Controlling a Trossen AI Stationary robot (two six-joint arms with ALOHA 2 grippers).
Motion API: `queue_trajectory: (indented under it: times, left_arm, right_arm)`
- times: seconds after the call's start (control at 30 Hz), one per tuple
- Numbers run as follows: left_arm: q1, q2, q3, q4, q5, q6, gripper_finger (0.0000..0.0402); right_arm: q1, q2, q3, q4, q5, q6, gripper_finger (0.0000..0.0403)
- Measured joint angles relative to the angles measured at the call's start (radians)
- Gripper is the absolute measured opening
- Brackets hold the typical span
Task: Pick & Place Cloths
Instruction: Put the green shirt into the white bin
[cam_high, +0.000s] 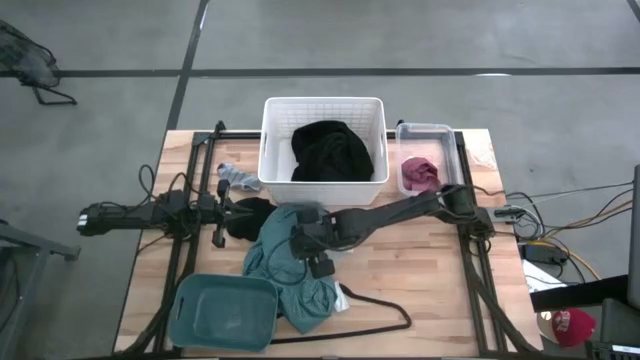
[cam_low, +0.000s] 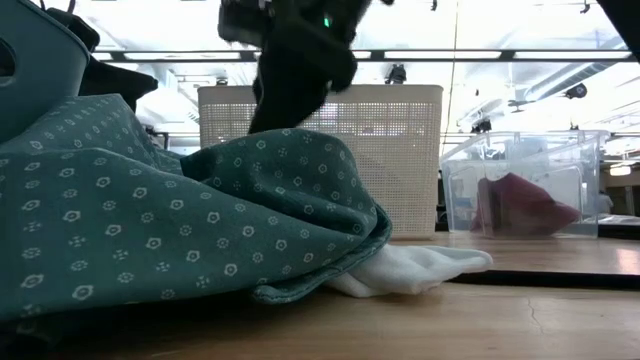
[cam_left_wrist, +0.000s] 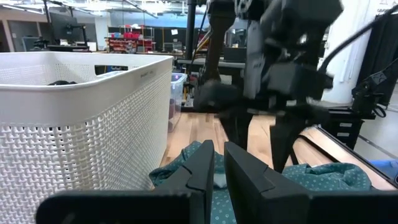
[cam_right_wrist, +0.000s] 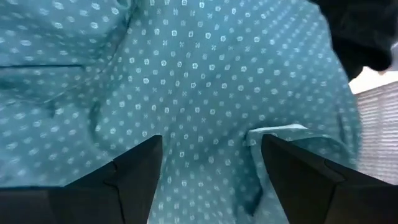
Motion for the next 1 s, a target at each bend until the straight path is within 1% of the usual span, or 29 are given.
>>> queue_trajectory:
  times: [0.23,0.4,0.5,0.67,0.7,0.87,1.0]
  left_arm:
    - [0.0,0.0,0.0,0.0,0.0,0.0,0.0044]
    - [0.0,0.0,0.0,0.0,0.0,0.0,0.0044]
    - [0.0,0.0,0.0,0.0,0.0,0.0,0.0044]
    - [0.0,0.0,0.0,0.0,0.0,0.0,0.0044]
    - [0.0,0.0,0.0,0.0,0.0,0.0,0.0044]
    - [0.0,0.0,0.0,0.0,0.0,0.0,0.0044]
    - [0.0,0.0,0.0,0.0,0.0,0.0,0.0044]
  right_arm:
    - [-0.009,0.0,-0.124,0.093,0.0,0.002,0.0228]
    - [-0.01,0.002,-0.171,0.123,-0.001,0.01,0.018]
    - [-0.01,0.002,-0.191,0.136,-0.003,0.013,0.0136]
    - [-0.009,0.002,-0.191,0.129,-0.005,0.025,0.0031]
    - [-0.008,0.002,-0.188,0.125,-0.006,0.022,0.0021]
    - [-0.008,-0.005,-0.118,0.026,-0.005,0.019,0.001]
    - [-0.008,-0.015,-0.007,-0.096,-0.004,0.016,0.0009]
